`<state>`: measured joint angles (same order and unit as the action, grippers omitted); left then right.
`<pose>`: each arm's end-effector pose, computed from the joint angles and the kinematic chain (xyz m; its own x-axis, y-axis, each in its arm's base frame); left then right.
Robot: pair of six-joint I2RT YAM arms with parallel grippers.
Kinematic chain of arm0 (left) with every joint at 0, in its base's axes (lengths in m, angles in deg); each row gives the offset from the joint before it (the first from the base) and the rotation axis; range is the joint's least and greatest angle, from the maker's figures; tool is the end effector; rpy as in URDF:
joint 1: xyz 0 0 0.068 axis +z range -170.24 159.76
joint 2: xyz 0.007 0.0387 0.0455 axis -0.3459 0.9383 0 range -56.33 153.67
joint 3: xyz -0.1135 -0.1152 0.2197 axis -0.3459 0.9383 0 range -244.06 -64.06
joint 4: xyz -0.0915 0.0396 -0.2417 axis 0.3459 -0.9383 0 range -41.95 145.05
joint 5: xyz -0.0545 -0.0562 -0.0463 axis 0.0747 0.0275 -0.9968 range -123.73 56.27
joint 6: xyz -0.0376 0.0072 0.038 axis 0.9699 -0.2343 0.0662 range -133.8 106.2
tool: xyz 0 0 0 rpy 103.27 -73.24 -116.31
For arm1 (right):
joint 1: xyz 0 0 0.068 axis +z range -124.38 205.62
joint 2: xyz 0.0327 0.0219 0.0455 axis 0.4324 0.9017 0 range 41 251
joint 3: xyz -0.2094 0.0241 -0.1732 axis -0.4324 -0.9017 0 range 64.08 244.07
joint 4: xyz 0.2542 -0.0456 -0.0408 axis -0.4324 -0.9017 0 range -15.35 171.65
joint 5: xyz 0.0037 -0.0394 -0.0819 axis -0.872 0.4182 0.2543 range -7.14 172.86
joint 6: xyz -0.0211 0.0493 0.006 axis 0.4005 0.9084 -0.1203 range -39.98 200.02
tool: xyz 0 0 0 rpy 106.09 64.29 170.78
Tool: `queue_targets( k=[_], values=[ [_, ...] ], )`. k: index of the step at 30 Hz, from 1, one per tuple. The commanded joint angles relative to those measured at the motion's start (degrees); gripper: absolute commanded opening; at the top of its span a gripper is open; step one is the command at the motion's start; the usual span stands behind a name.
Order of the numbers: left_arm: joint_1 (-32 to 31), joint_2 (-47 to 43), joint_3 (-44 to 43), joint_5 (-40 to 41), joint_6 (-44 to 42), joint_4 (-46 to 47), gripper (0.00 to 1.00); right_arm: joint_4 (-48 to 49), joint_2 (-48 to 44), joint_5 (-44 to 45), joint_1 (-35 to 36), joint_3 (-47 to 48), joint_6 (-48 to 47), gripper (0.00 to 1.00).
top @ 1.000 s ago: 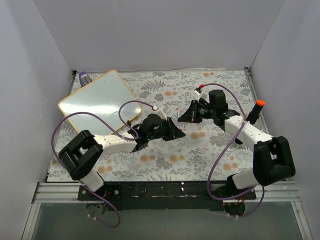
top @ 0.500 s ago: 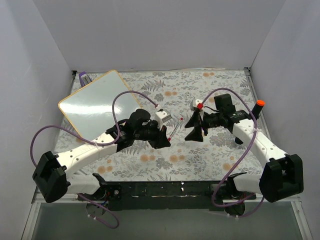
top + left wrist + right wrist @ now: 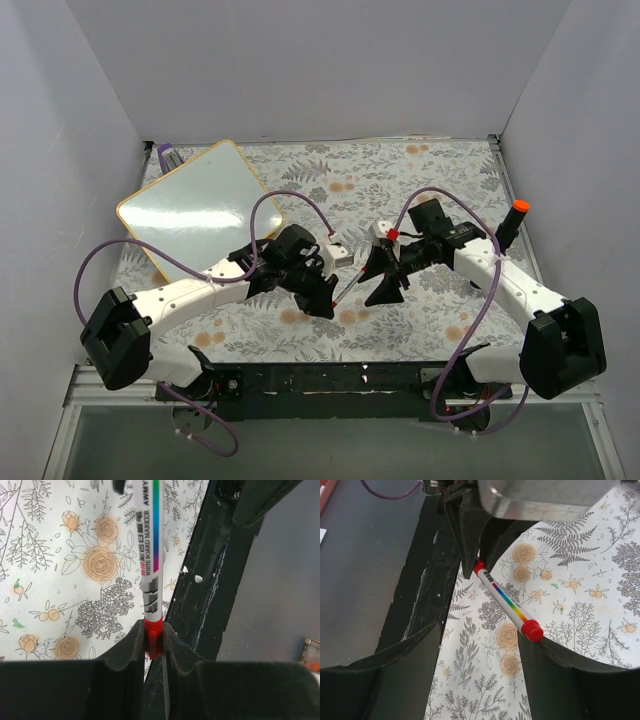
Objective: Write a sentence on the whiteboard
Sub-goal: Pass from the left arm to the right
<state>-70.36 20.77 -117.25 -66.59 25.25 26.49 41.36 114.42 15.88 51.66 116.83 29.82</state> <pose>0.1600 -0.2217 0.2440 -0.9345 0.2932 -0.2021 0.3450 0.6047 -0.7179 0.1993 0.1338 0.2593 -0.0626 -0.3650 -0.9289 -0.9703 -0.1955 0.1422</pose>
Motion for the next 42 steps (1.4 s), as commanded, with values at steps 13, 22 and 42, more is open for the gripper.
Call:
queue_targets(
  k=[13, 22, 42],
  values=[
    [-1.6, -0.3, -2.2, -4.0, -2.0, 0.5, 0.0, 1.7, 4.4, -9.7, 1.1, -0.1, 2.9, 0.66],
    [-1.6, 2.5, -6.2, -3.4, -4.1, -1.8, 0.0, 0.6, 6.1, -8.7, 3.0, -0.5, 1.9, 0.46],
    [-1.3, -15.9, 3.3, 11.8, 3.0, 10.0, 0.98, 11.7, -0.1, -4.8, -0.8, -5.4, 14.0, 0.01]
  ],
)
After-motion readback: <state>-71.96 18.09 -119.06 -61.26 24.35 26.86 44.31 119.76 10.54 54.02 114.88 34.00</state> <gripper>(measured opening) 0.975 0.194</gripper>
